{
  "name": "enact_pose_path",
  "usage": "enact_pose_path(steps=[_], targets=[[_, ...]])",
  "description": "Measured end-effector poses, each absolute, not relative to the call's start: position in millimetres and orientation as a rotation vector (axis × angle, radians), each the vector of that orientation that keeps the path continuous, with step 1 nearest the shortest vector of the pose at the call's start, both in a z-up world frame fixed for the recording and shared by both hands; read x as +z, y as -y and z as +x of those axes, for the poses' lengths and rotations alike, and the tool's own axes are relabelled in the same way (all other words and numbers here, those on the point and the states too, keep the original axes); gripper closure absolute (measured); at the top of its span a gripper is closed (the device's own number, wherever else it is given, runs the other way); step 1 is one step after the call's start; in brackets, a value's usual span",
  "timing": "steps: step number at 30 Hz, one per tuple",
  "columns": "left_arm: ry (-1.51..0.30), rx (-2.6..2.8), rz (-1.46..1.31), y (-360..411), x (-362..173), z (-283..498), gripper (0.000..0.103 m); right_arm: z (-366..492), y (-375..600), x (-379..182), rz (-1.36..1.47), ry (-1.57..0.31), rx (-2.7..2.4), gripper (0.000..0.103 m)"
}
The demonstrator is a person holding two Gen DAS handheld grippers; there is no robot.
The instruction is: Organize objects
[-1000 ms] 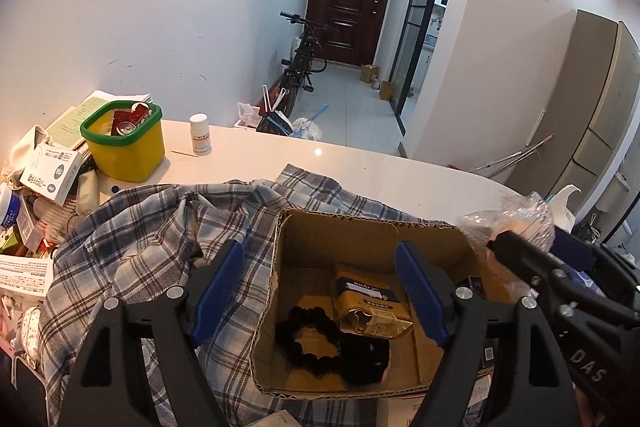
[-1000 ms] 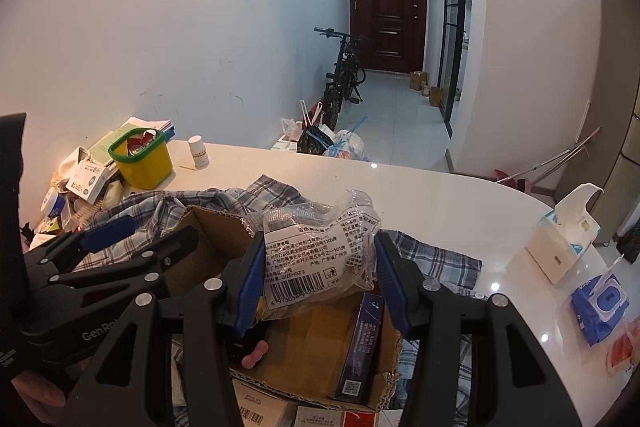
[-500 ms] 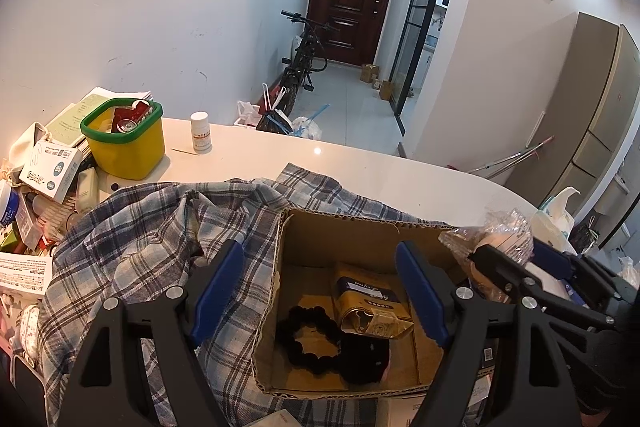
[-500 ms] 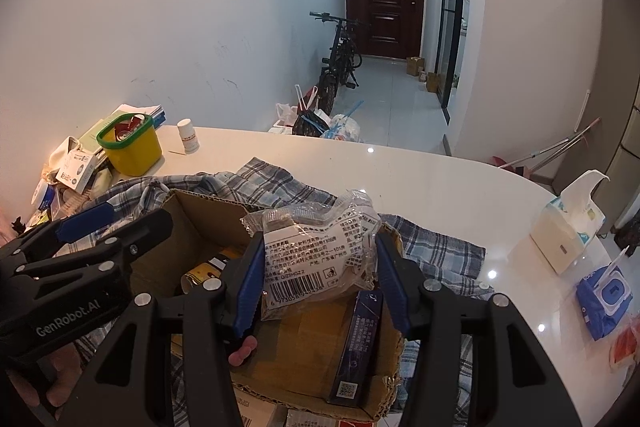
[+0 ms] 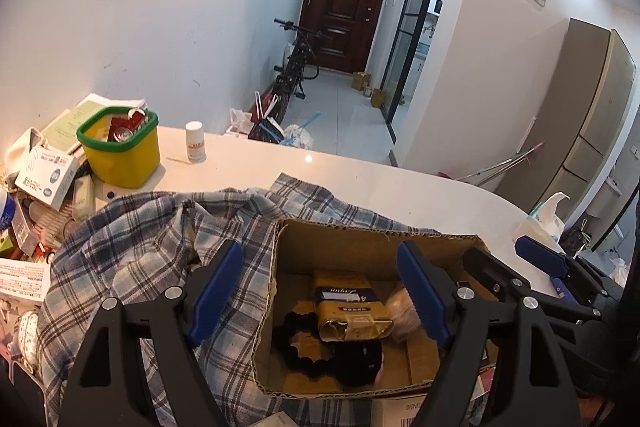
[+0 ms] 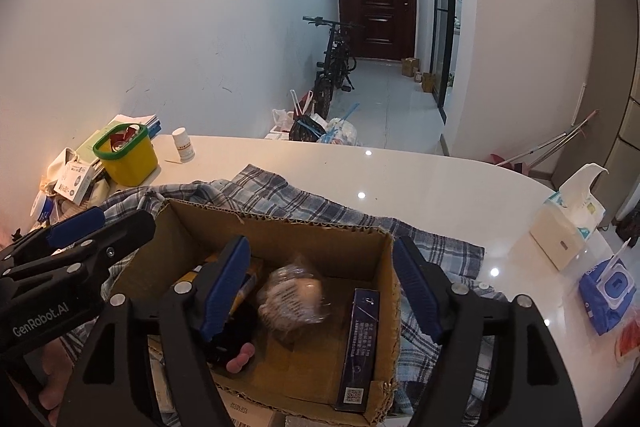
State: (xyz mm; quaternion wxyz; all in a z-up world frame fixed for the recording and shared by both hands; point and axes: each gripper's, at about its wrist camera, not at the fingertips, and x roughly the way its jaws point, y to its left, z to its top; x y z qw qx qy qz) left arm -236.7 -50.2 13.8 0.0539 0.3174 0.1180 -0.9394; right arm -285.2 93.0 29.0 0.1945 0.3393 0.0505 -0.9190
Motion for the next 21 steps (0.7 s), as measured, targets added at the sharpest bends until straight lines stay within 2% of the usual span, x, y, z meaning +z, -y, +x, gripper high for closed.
enact_pose_path(steps=[6,8,13,19,21], targets=[[-0.278,-2.861,0.868,45,23,-230,0.021,-282,-97,35,0.913,-0.167,-2.627,0.030],[-0.224,-2.863,0.812,40,28,-225,0.016,-281,-99,38,0.898,-0.168,-2.638,0.030],[-0.231,-2.906,0.736,40,38,-215,0.015,-278,-108,48,0.862,-0.044,-2.617,0.029],[-0.290,-2.954,0.517,47,59,-191,0.015,-271,-117,64,0.773,-0.012,-2.683,0.027],[-0.314,-2.970,0.483,50,65,-185,0.013,-267,-121,70,0.748,0.007,-2.696,0.018]])
